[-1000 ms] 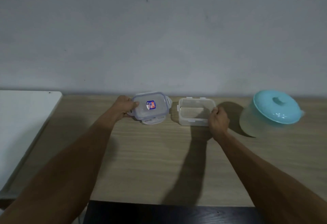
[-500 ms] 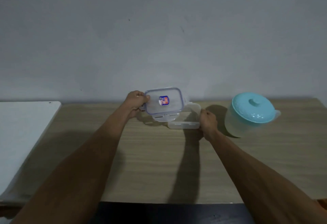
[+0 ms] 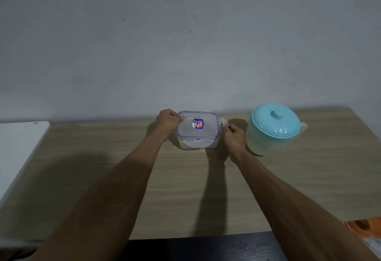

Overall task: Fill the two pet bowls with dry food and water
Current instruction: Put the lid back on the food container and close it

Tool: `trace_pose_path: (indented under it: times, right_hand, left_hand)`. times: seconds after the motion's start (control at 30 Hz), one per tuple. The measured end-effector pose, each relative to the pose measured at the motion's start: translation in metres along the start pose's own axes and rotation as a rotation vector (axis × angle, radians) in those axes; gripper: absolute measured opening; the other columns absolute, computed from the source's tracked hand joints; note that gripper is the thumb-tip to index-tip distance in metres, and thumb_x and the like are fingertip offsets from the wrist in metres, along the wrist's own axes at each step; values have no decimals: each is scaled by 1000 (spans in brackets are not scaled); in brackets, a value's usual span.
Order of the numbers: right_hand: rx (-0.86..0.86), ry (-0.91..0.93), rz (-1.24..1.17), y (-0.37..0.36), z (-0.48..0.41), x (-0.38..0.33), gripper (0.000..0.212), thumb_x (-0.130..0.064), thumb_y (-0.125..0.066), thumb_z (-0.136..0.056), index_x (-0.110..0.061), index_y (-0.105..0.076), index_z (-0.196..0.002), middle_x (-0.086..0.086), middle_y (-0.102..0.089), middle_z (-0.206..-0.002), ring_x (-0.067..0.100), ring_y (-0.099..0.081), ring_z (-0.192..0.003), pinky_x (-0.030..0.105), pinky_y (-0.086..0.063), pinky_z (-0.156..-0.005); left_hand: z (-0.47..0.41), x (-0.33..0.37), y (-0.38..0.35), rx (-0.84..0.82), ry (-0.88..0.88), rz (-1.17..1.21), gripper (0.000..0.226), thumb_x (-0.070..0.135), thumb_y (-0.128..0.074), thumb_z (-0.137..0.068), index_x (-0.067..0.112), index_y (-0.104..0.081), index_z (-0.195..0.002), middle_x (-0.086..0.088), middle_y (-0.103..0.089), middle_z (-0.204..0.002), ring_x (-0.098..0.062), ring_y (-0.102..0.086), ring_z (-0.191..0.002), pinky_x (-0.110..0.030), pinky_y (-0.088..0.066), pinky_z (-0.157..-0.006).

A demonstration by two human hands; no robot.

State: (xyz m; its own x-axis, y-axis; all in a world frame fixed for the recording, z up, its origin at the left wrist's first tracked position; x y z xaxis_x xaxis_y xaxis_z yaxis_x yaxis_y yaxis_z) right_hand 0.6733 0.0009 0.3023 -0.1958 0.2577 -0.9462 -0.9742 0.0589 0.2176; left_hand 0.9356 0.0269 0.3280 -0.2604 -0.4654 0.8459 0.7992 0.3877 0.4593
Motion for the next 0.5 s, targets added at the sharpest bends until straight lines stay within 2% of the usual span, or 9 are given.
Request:
trace_pose_path:
  times: [0.07,0.17,0.27,0.37,0.43,0.5]
  right_hand:
    - [13,15,24,0,-1,2,27,-31,-55,-97,-12,-70,-84,5,-67,-80,16,-54,-74,30,-44,-72]
    - [28,3,81,1,-1,3,28,-33,-56,-96,-11,-71,-85,7,-69,-82,19,-58,-77,33,-48,-75]
    - [83,33,253,7,2,-4,21,-28,-56,-93,-12,-68,-98,11,-70,-99,30,-64,-96,36,-48,-85]
    - [90,222,518,1,8,-34,48,-33,-58,-88,-11,-55,-130,14,-55,-132,33,-52,-122,40,-42,-98]
    - [-68,395,636,-23,12,-53,71,-47,-63,-82,-17,-43,-143,8,-42,-147,28,-43,-134,44,-39,-106]
    - [-331,490,826,-55,15,-57,94,-62,-67,-75,-23,-27,-152,4,-29,-157,25,-28,-145,50,-31,-113]
  left_hand:
    - [0,-5,-2,-9,-5,-31,18,21,-76,-83,12,-61,-88,-9,-64,-96,-24,-58,-83,-28,-49,-68]
    - [2,-13,-6,-44,-3,-37,36,24,-79,-81,10,-63,-110,-11,-63,-110,-26,-61,-94,-36,-53,-87]
    - [7,-24,-6,-77,36,16,57,24,-82,-78,5,-56,-125,-11,-62,-116,-26,-61,-100,-36,-53,-88]
    - [10,-36,-6,-77,79,78,58,24,-84,-74,4,-57,-122,-14,-65,-115,-27,-64,-94,-37,-56,-79]
    - [17,-38,-7,-80,104,153,43,18,-80,-79,4,-59,-114,-11,-65,-100,-23,-60,-77,-32,-49,-65]
    - [21,-43,-9,-94,138,215,39,16,-77,-83,5,-59,-115,-10,-64,-96,-20,-58,-72,-30,-47,-59]
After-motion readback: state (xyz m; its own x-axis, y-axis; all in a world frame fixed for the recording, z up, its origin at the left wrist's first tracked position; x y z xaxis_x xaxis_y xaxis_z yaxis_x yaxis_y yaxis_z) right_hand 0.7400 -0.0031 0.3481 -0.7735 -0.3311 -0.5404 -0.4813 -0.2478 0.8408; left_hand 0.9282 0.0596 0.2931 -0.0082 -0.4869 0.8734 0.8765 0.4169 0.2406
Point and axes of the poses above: each hand's wrist, its own z-axis away from the middle knuckle, its own y-axis out of the back of the hand, x = y × z, the point moved 8 cm from there along -z, towards the middle knuckle
